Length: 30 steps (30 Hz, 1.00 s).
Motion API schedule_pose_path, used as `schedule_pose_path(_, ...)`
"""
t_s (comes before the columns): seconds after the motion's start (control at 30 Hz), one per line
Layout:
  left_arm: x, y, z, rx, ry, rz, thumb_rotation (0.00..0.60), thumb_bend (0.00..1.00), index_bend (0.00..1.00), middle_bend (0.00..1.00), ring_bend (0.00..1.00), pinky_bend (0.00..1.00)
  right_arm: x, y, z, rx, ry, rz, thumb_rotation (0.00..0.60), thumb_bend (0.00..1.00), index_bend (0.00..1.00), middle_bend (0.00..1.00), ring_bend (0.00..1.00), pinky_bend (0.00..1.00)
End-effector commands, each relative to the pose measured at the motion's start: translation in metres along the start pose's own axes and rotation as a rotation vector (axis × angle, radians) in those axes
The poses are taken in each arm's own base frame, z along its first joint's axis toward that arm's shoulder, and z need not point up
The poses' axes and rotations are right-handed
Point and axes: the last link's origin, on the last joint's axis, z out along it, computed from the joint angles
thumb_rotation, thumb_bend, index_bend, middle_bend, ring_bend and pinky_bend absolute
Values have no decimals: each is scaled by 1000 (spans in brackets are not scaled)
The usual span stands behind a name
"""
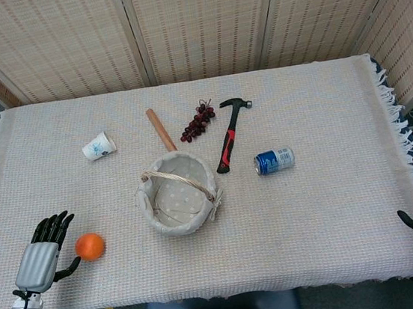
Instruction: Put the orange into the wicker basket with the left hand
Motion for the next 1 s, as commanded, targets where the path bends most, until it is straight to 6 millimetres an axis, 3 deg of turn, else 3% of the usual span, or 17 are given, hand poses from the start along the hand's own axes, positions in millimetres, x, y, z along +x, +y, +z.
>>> schedule_pose_path(0.03,0,0,0,0,0,0,600,258,0,0,0,83,0,0,0,1,-1,-1,600,110,0,0,0,209)
schedule_pose_path(0.47,-12,8,3,-44,-72,-4,600,263,0,0,0,88,-4,-2,4,-7,-15,-17,600,110,0,0,0,209)
schedule_pose_path(1.0,-55,2,21,-57,-183,16,600,256,0,0,0,91,-5,-3,8,-2,-39,-22,600,110,0,0,0,210)
